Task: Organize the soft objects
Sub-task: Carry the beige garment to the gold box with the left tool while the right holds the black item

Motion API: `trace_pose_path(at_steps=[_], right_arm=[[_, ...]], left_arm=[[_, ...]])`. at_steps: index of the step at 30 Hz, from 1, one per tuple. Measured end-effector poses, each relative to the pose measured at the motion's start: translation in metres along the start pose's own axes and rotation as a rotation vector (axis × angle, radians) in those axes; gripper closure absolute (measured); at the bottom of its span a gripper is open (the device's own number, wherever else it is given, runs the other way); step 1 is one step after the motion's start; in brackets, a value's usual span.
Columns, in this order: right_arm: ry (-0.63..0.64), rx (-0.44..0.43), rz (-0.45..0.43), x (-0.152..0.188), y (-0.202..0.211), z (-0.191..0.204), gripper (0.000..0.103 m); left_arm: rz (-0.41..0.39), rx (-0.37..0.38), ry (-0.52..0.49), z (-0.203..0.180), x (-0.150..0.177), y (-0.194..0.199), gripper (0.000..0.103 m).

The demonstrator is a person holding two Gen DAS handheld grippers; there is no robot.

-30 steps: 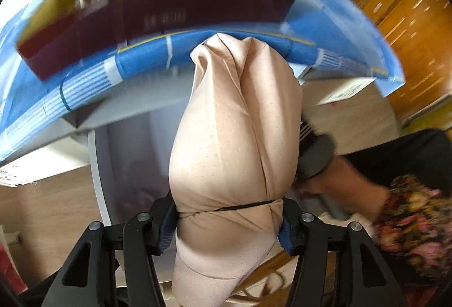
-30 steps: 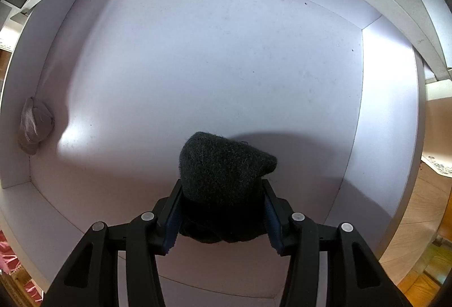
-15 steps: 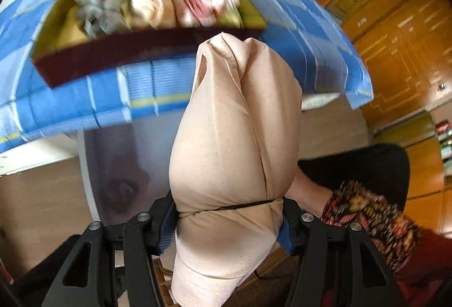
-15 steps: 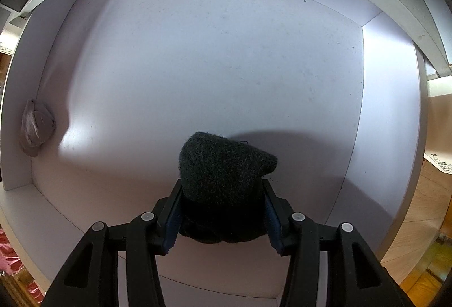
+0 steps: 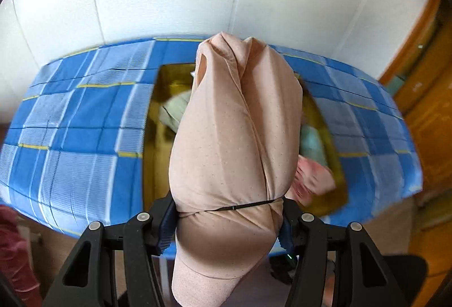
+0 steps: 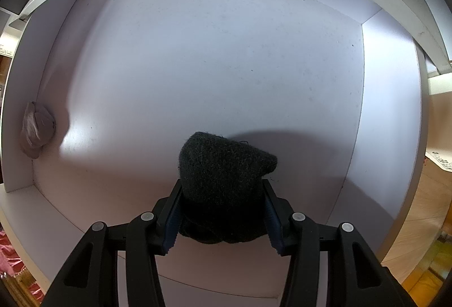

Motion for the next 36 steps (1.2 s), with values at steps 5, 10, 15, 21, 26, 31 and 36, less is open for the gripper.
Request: trace_pose_path(at_steps=[5, 10, 15, 21, 26, 31, 36], right_arm=[[-0.011, -0.012, 0.001, -0.001, -0.001, 0.001, 0.052], [-0.018, -0.019, 0.001, -0.002, -0.001, 0.001, 0.052], [-0.024, -0.027, 0.001, -0.003, -0.001, -0.001, 0.051], [-0.027, -0.030, 0.002, -0.003, -0.002, -0.002, 0.051], [-0.027, -0.032, 0.000, -0.003, -0.002, -0.002, 0.051], [-0.030, -0.037, 0.001, -0.004, -0.003, -0.003, 0.051], [-0.028, -0.033, 0.002, -0.005, -0.003, -0.003, 0.051]], left_arm=[[0.014, -0.096, 0.049, 0.011, -0.017, -0.038, 0.044], [0.047, -0.169, 0.097, 0.020, -0.017, -0.066, 0.044], [0.088, -0.227, 0.163, 0.031, -0.011, -0.087, 0.044], [0.133, -0.146, 0.263, 0.027, -0.004, -0.102, 0.044], [0.131, -0.115, 0.245, 0.015, 0.004, -0.104, 0.044], [0.078, -0.166, 0.260, 0.029, -0.001, -0.081, 0.034], [-0.025, -0.197, 0.264, 0.034, -0.013, -0.051, 0.029]])
Point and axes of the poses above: each gripper's, at about its wrist camera, not at the fingertips, and y roughly against the way its jaws point, z to its left, x to its underside, the point moved 9 cm from there along -y, roughly the way its jaws point, and after that the axes turned 12 degrees about y, right-handed, at the moved point
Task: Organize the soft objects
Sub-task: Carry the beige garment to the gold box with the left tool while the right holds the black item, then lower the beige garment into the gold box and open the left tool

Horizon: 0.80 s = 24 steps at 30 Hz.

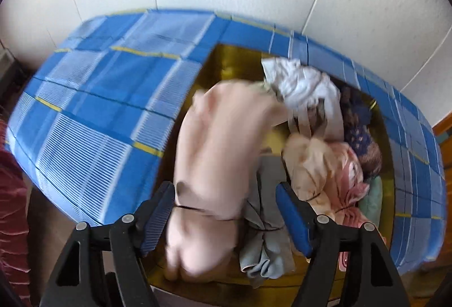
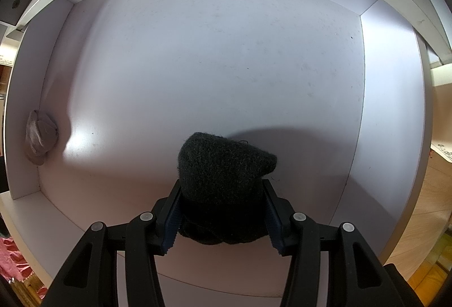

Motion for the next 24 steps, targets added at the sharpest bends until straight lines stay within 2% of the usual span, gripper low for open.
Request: trace_pose_path(at_steps=[2, 4, 7, 9, 12, 15, 19, 21, 24], right_arm=[[0.000, -0.001, -0.001, 0.000, 0.000, 0.001, 0.051], [-0.001, -0.002, -0.002, 0.000, 0.000, 0.001, 0.051], [0.001, -0.002, -0.001, 0.000, 0.000, 0.001, 0.051], [0.001, -0.001, 0.001, 0.000, 0.000, 0.001, 0.051], [0.002, 0.000, 0.001, 0.000, 0.000, 0.001, 0.051], [0.003, 0.000, 0.002, -0.001, 0.000, 0.001, 0.051], [0.002, 0.001, 0.002, -0.001, 0.000, 0.001, 0.051], [0.003, 0.001, 0.002, -0.001, 0.000, 0.001, 0.051], [0.002, 0.001, 0.002, -0.001, 0.000, 0.001, 0.051]], left_arm=[[-0.019, -0.048, -0.030, 0.001, -0.002, 0.004, 0.031], [-0.021, -0.082, -0.042, 0.004, -0.001, 0.002, 0.039], [0.019, -0.087, -0.054, 0.008, 0.002, -0.010, 0.041], [0.042, -0.114, -0.097, 0.008, 0.006, -0.018, 0.042], [0.048, -0.098, -0.120, 0.007, 0.010, -0.028, 0.046], [0.062, -0.044, -0.124, 0.003, 0.012, -0.028, 0.046], [0.060, -0.021, -0.112, 0.005, 0.011, -0.025, 0.044], [0.046, 0.013, -0.085, 0.007, 0.009, -0.018, 0.032], [-0.009, 0.036, -0.096, 0.009, 0.008, 0.001, 0.028]])
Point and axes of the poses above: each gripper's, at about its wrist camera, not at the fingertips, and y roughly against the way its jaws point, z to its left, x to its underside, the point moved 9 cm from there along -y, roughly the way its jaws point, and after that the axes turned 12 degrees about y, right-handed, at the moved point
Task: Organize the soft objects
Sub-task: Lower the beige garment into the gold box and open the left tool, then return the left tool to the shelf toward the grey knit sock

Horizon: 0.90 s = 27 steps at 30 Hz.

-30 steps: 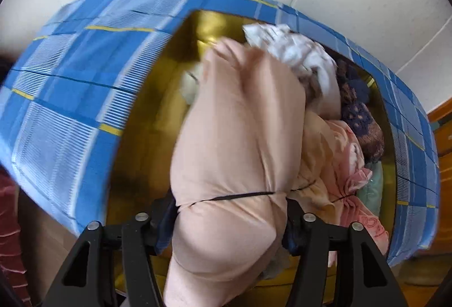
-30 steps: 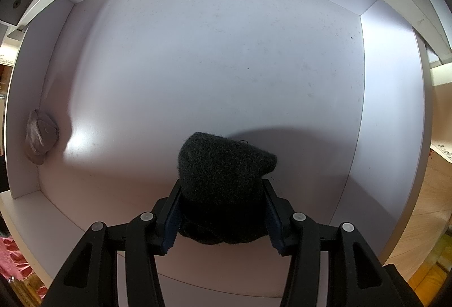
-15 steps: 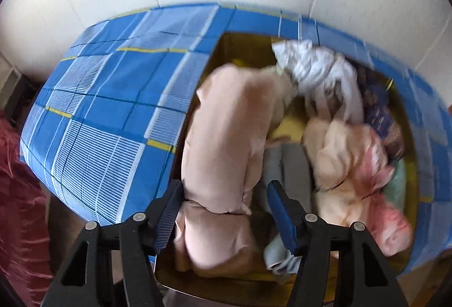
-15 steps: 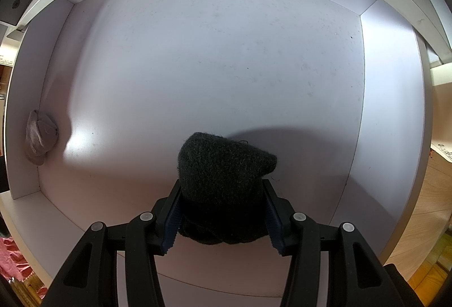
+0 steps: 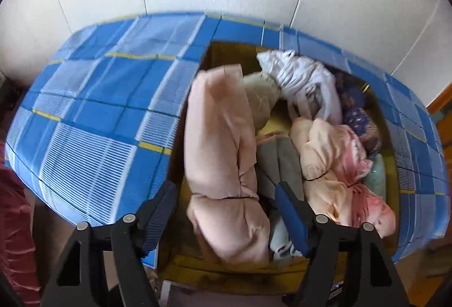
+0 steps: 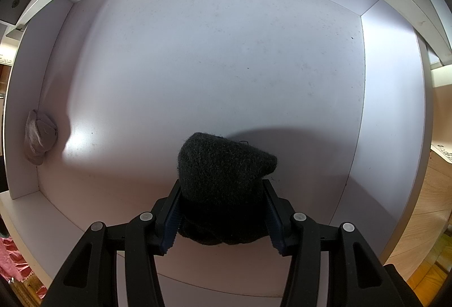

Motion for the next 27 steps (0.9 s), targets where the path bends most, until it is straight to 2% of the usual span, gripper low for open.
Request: trace_pose_path(at_steps=[3, 9, 19, 27], right_arm=[[0.001, 0.001, 0.000, 0.000, 0.000, 0.000, 0.051], [0.003, 0.001, -0.001, 0.000, 0.000, 0.000, 0.050], [0.010, 0.011, -0.002, 0.001, 0.000, 0.001, 0.049], [0.009, 0.012, -0.003, 0.002, 0.000, 0.001, 0.049]], left_arm=[[-0.051, 0.017, -0.043, -0.001, 0.005, 0.018, 0.023], [-0.111, 0.063, -0.114, 0.004, 0.023, 0.037, 0.022], [-0.162, 0.025, -0.218, 0.013, 0.060, 0.058, 0.022], [-0.187, 0.042, -0.291, 0.007, 0.099, 0.073, 0.021]])
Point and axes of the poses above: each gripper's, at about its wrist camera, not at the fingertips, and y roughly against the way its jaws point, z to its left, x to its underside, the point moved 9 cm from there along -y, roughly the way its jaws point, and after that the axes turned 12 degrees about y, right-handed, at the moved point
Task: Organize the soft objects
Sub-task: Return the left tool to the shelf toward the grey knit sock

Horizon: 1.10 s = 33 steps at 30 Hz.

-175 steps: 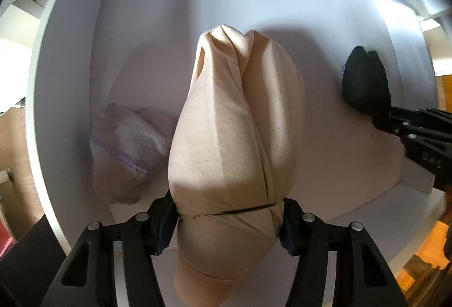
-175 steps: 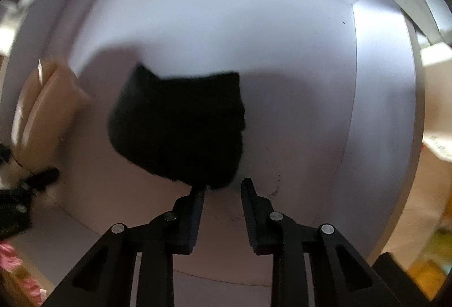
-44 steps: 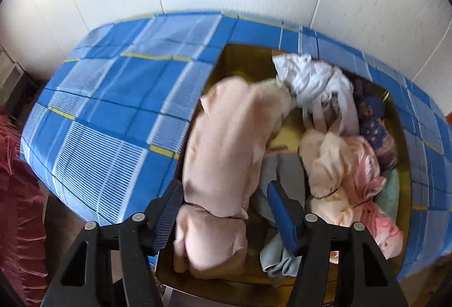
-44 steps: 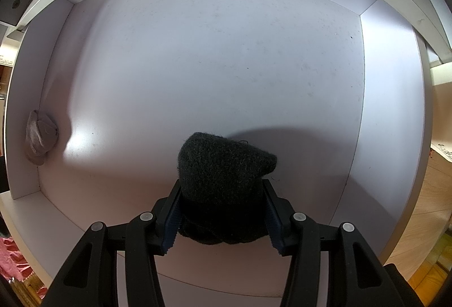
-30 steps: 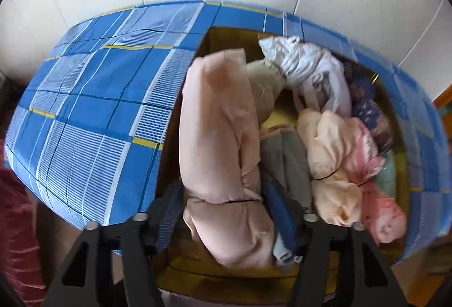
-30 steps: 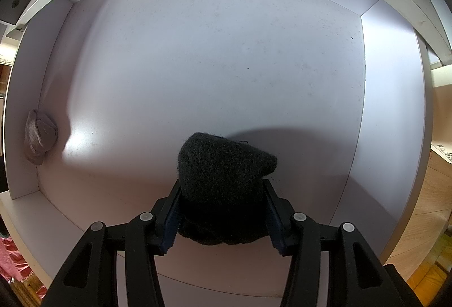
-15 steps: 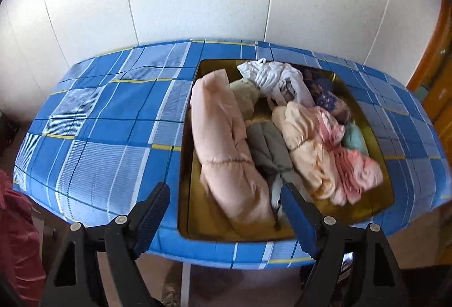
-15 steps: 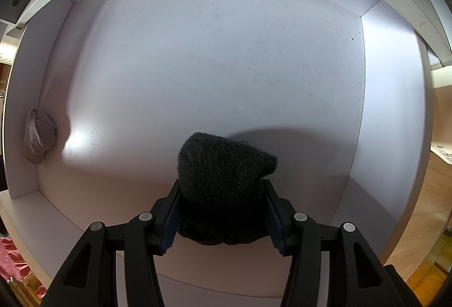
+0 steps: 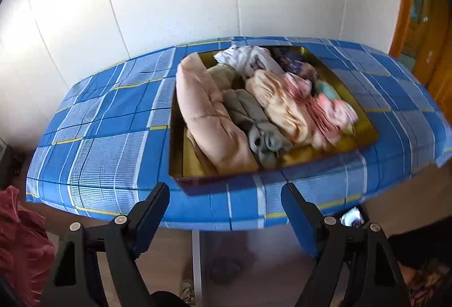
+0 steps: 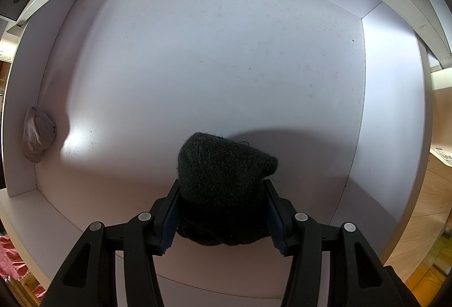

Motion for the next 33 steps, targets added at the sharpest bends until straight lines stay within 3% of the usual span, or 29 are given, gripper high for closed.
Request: trace_pose_path(at_steps=[8, 16, 24, 33], right_arm=[[-0.001, 0.000, -0.001, 0.000, 0.000, 0.000, 0.049], [0.000, 0.001, -0.001, 0.000, 0.000, 0.000, 0.049], [0.002, 0.003, -0.001, 0.000, 0.000, 0.000, 0.049], [0.002, 0.002, -0.002, 0.000, 0.000, 0.001, 0.048]], left_arm=[[0.028, -0.003, -0.037, -0.009, 0.040, -0.003, 0.019], [0.125, -0.020, -0.003, 0.000, 0.080, -0.035, 0.019], [0.233, -0.049, -0.010, 0.009, 0.117, -0.073, 0.019], [0.444, -0.085, -0.054, 0.015, 0.168, -0.140, 0.019]])
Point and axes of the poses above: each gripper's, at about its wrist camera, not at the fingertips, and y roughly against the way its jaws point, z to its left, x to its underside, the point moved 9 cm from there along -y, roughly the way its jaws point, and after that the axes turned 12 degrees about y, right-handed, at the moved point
